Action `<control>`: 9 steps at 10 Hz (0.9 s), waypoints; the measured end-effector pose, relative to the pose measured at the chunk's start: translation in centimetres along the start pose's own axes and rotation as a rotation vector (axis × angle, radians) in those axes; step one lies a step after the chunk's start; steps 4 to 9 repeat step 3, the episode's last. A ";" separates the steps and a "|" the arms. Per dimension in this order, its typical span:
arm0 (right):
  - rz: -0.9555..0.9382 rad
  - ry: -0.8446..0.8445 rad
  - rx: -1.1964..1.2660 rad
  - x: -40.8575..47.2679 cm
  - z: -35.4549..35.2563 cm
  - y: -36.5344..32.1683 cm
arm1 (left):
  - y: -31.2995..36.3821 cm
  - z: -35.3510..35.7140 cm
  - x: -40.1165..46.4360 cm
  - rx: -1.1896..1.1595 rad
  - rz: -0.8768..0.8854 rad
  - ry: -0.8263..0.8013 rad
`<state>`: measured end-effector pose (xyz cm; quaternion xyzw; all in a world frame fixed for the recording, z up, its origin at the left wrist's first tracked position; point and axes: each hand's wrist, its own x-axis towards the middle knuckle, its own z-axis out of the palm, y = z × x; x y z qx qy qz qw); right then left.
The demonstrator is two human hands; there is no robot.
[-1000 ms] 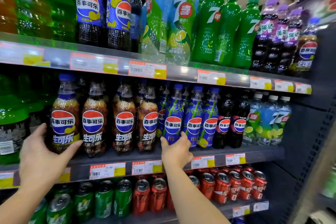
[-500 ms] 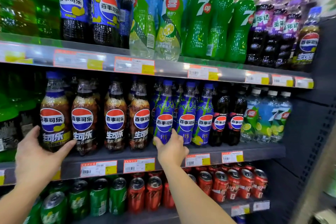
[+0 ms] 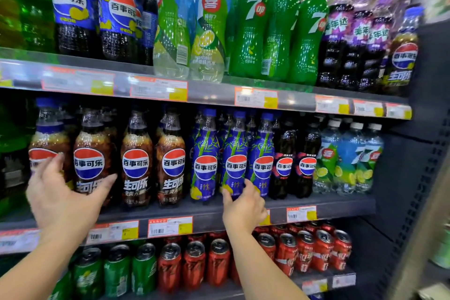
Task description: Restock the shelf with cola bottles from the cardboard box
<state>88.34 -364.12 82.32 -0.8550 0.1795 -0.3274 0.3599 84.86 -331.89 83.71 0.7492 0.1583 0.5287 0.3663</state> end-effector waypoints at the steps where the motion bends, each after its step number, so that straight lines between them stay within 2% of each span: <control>1: 0.003 -0.021 0.024 0.1 0.1 0.1 | 1.9 -0.7 -0.9 0.099 0.061 0.030; 2: -0.008 -0.011 0.053 0.2 0.3 0.4 | 3.1 -1.3 -1.6 0.134 0.085 0.015; 3: 0.012 0.004 0.039 0.4 0.1 0.4 | 4.2 -1.9 -2.2 0.157 0.048 -0.069; 9: 0.012 0.004 0.039 0.4 0.1 0.4 | 4.2 -1.9 -2.2 0.157 0.048 -0.069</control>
